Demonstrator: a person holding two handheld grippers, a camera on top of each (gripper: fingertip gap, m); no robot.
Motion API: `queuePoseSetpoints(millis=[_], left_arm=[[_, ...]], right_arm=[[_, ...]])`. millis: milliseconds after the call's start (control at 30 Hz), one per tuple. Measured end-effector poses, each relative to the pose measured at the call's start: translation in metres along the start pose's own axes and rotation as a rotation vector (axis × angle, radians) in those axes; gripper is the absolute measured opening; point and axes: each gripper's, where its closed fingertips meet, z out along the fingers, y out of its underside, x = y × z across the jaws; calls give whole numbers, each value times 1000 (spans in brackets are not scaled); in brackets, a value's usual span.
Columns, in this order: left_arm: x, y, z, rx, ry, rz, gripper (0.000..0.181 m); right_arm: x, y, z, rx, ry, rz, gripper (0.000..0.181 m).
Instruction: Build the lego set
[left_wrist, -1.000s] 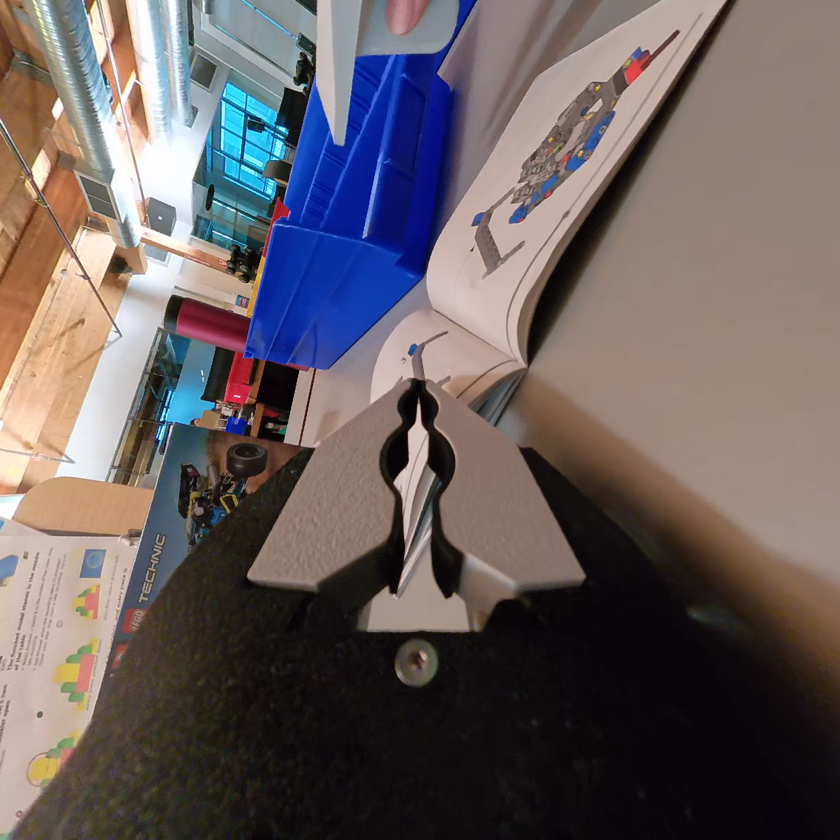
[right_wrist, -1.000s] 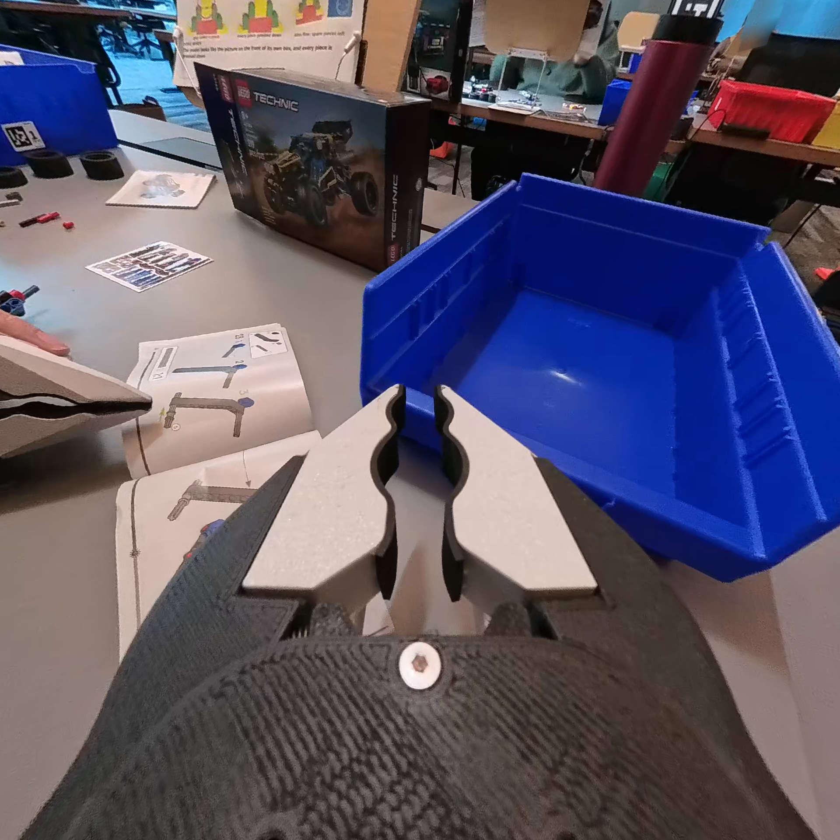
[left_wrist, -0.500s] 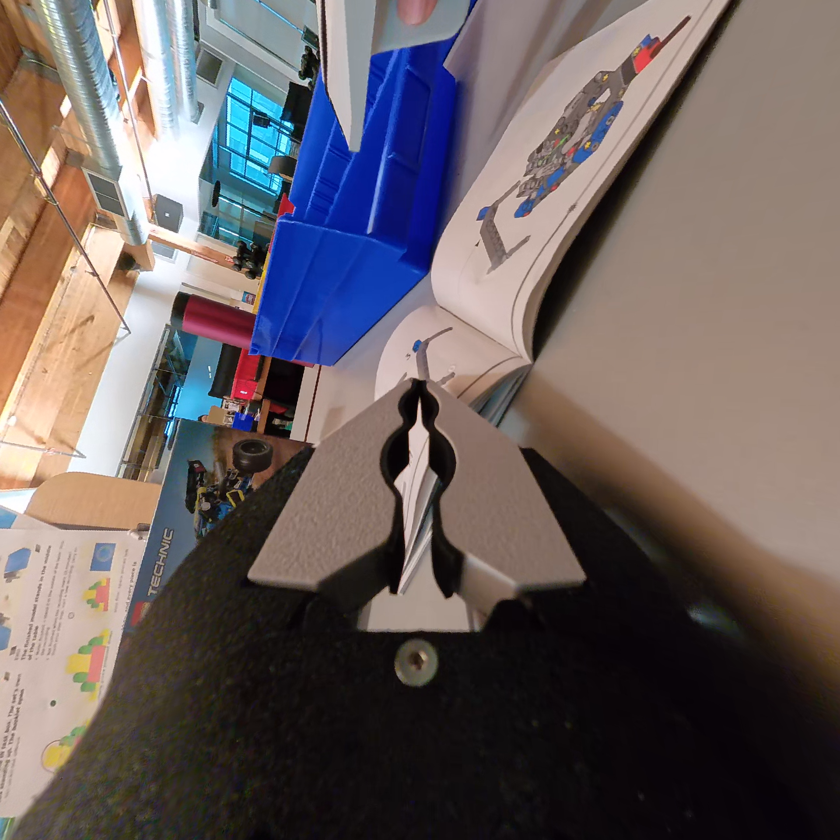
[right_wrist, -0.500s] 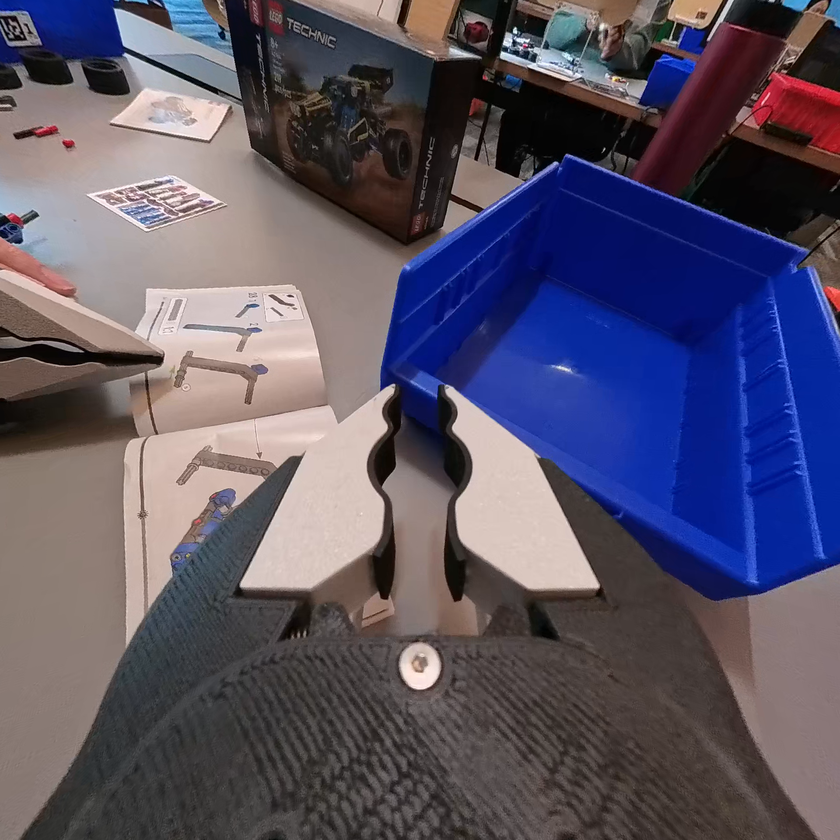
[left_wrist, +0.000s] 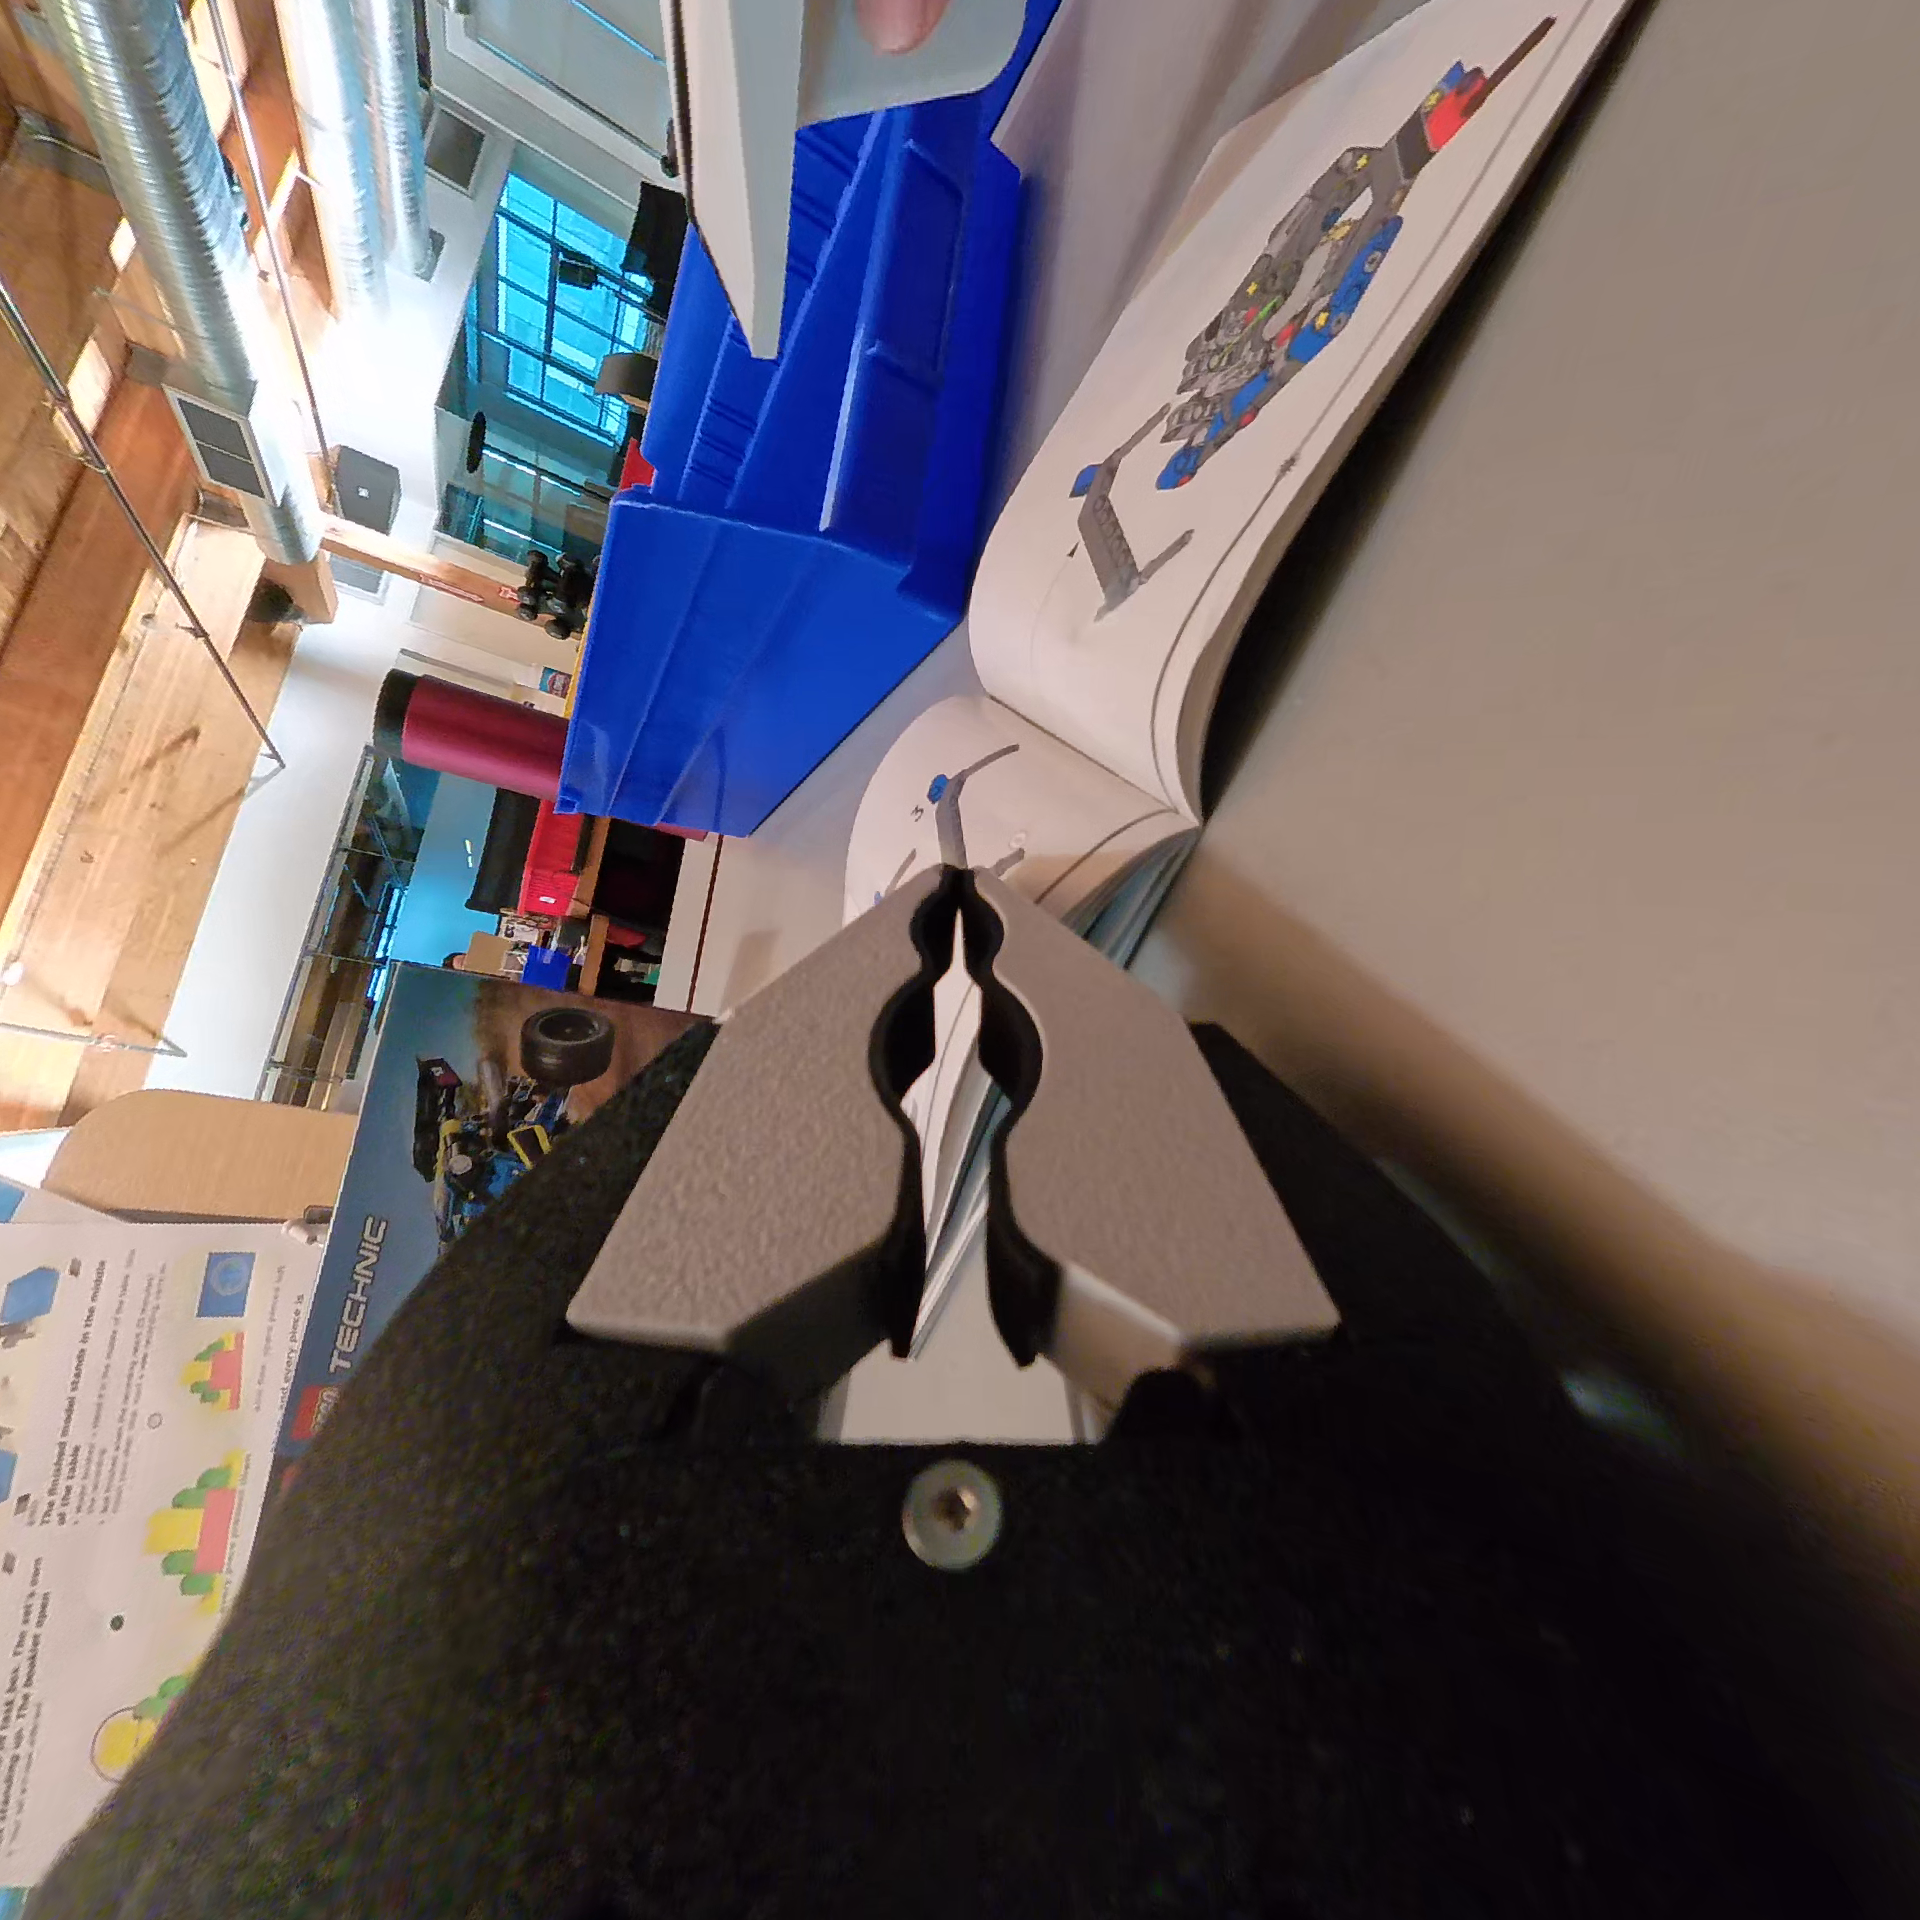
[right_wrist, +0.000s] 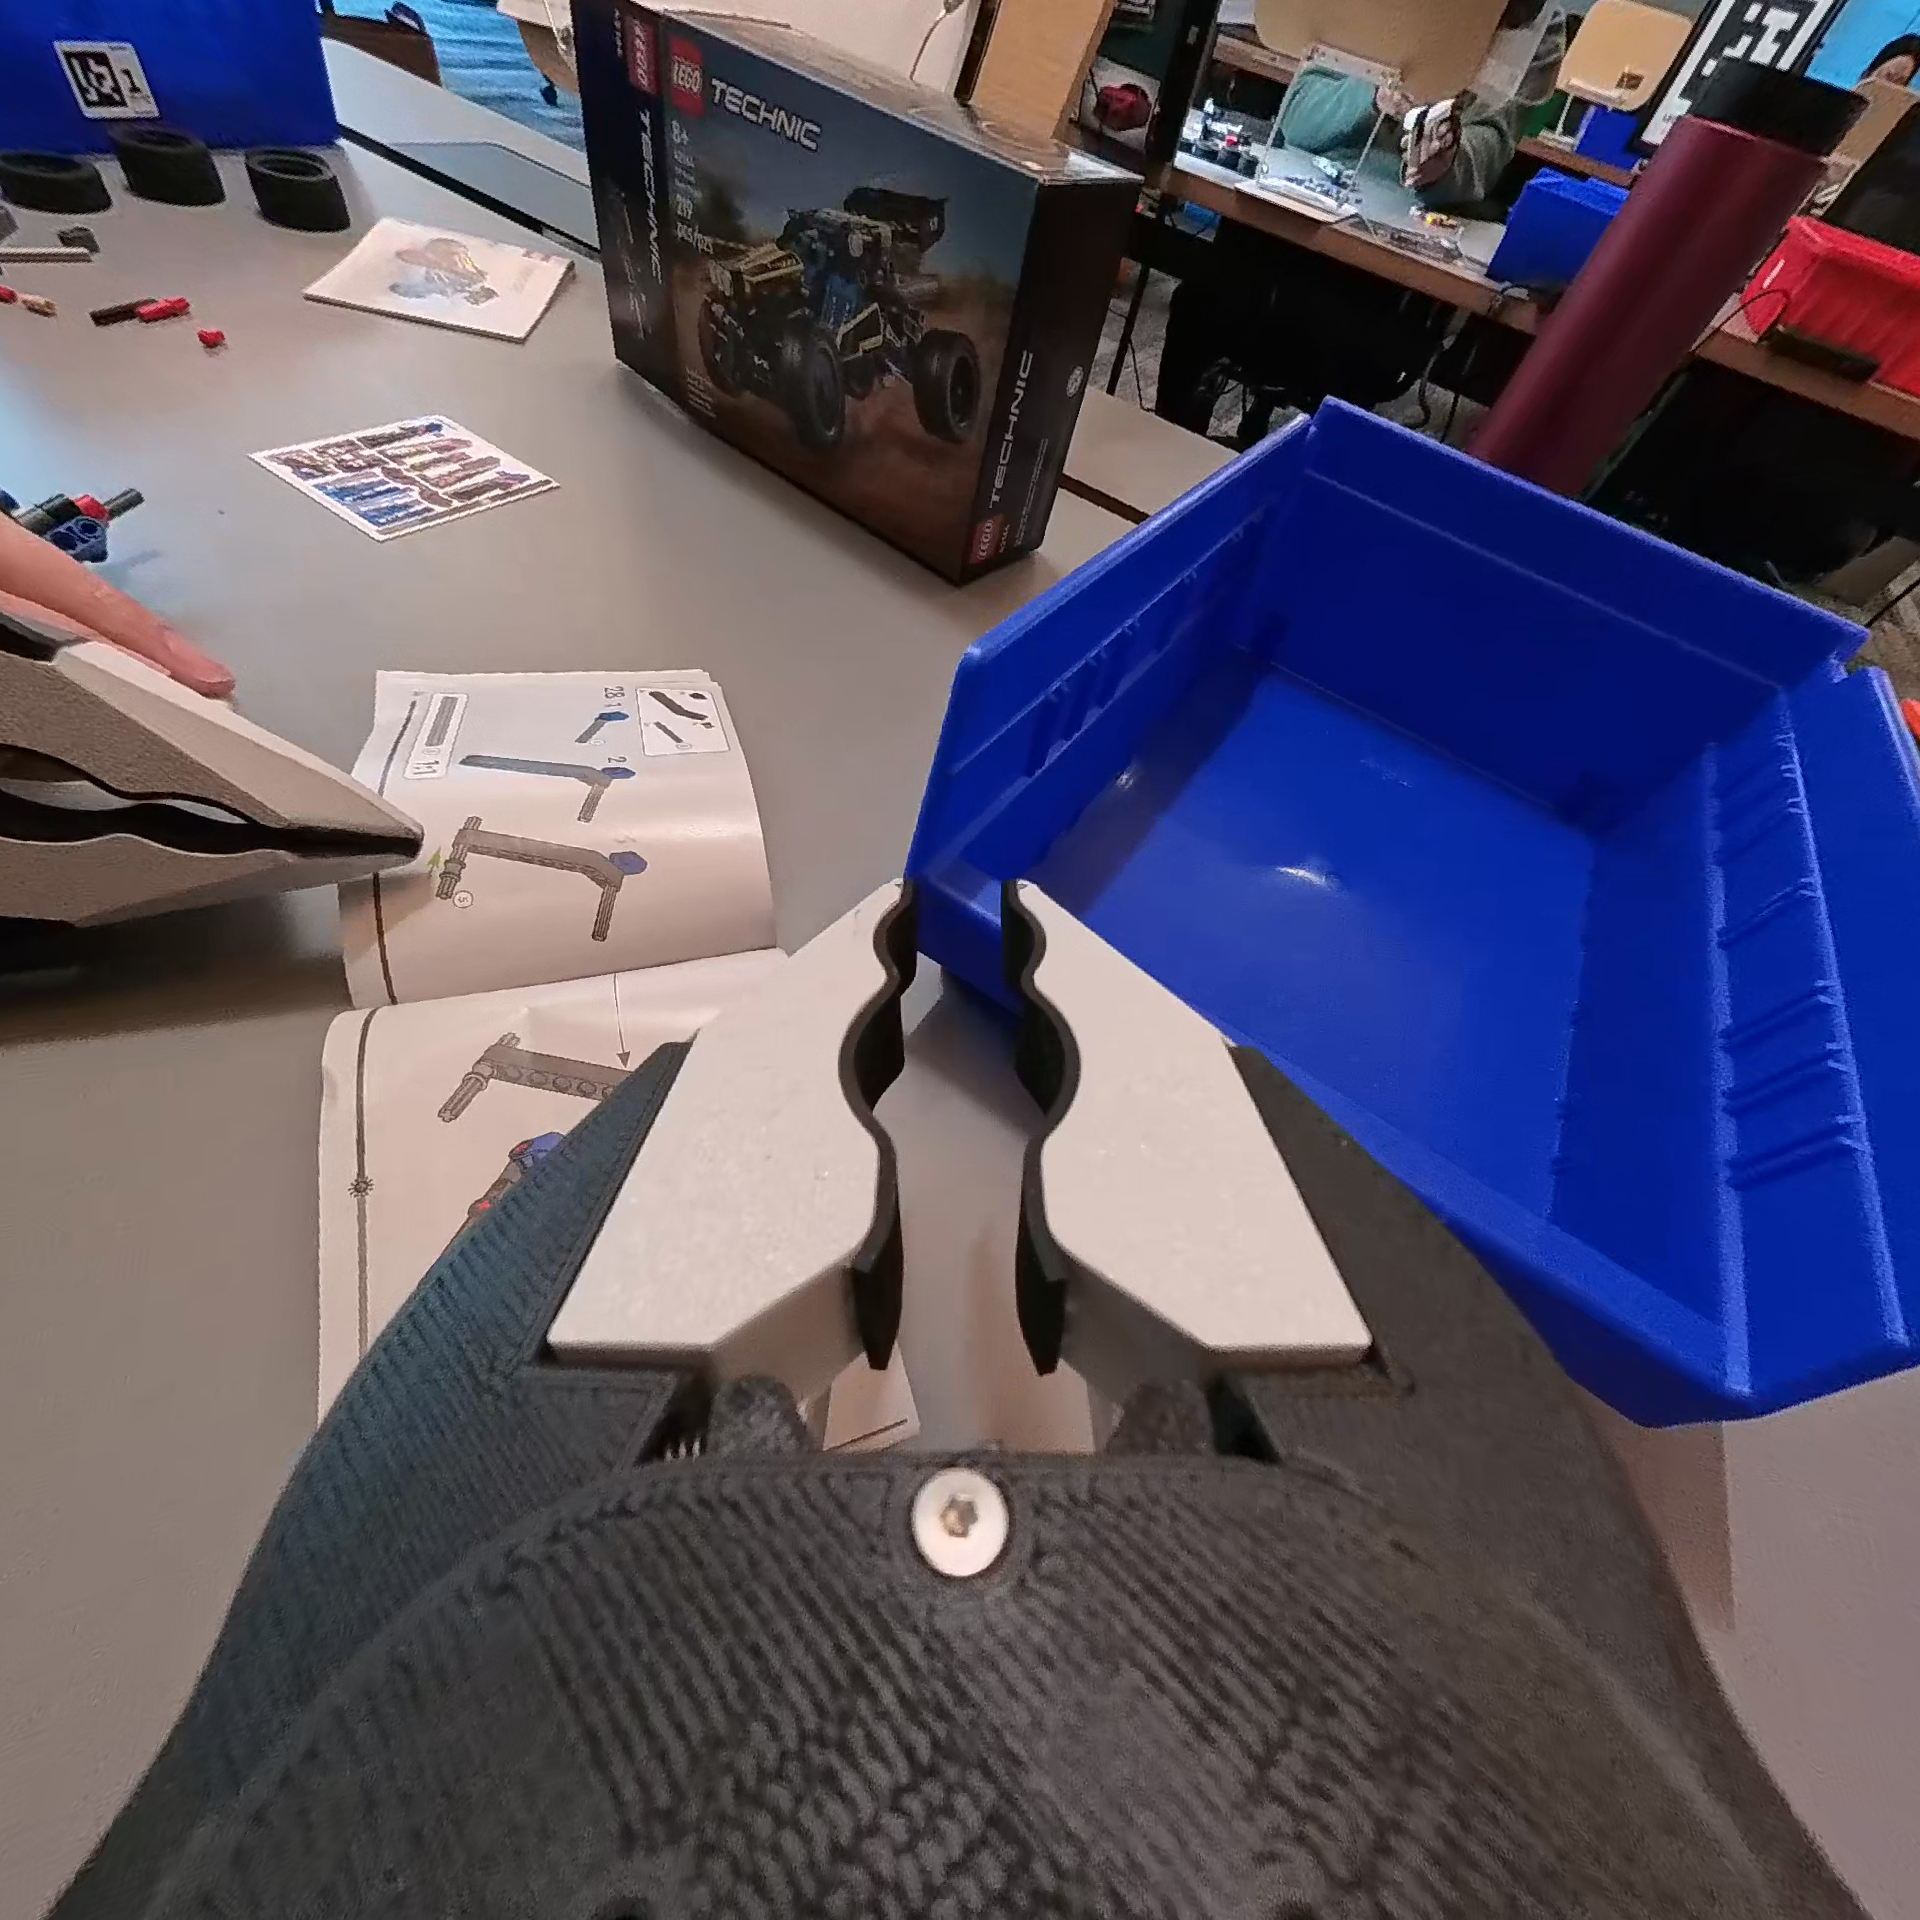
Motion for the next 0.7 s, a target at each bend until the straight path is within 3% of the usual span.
queuePoseSetpoints(millis=[700], left_arm=[[1, 1, 1, -5, 6, 6, 0]], right_arm=[[0, 2, 0, -4, -4, -7, 14]])
